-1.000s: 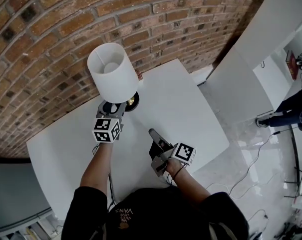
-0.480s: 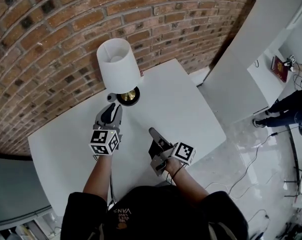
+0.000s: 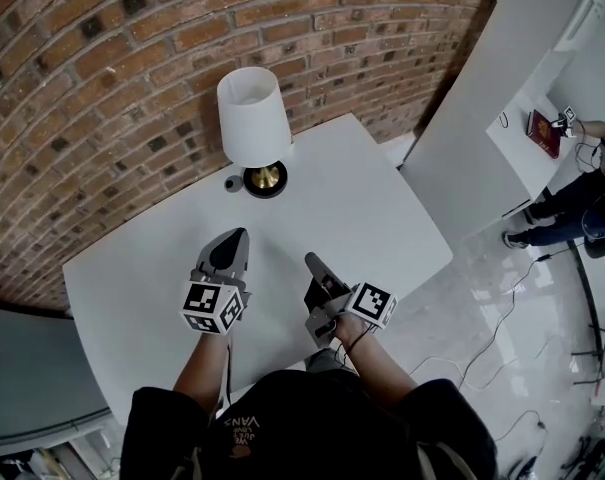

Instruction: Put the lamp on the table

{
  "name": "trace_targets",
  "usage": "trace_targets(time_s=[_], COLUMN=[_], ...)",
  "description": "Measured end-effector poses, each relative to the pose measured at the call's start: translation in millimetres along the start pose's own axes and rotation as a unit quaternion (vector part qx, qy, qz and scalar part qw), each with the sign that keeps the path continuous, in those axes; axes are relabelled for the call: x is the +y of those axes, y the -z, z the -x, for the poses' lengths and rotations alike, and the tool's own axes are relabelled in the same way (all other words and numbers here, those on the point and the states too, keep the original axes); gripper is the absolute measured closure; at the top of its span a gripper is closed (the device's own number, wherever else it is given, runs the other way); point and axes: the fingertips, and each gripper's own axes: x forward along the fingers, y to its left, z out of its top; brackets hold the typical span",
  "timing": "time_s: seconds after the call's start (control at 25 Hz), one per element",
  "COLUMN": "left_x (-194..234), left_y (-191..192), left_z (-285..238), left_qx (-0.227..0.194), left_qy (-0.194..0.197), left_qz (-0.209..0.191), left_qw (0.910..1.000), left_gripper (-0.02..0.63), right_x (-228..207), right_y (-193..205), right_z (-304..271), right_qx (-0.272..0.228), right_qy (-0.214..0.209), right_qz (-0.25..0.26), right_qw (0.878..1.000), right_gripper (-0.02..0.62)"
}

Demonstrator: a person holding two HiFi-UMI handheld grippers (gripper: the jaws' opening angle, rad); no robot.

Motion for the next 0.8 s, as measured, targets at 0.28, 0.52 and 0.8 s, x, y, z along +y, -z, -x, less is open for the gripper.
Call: trace_targets(time_s=[0.28, 0.52, 0.8], left_x=[-19, -29, -35], left_y=[11, 17, 25], left_z=[60, 114, 172], left_qx=[0.007, 0.008, 0.006], left_qy=[0.024, 0.029, 0.032], left_qz=[0.004, 0.006, 0.002], left_qw=[0.9997, 0.9995, 0.9995], left_gripper=[0.595, 0.595, 0.597], right_x=[17, 39, 45], right_y=[33, 70, 108], right_z=[23, 42, 65], right_qx=[-0.021, -0.020, -0.017], right_qy=[-0.013, -0.032, -0.001], right_qz=[0.024, 0.083, 0.158], right_qw=[0.999, 0.996, 0.987], right_gripper=[0.586, 0.595, 0.595])
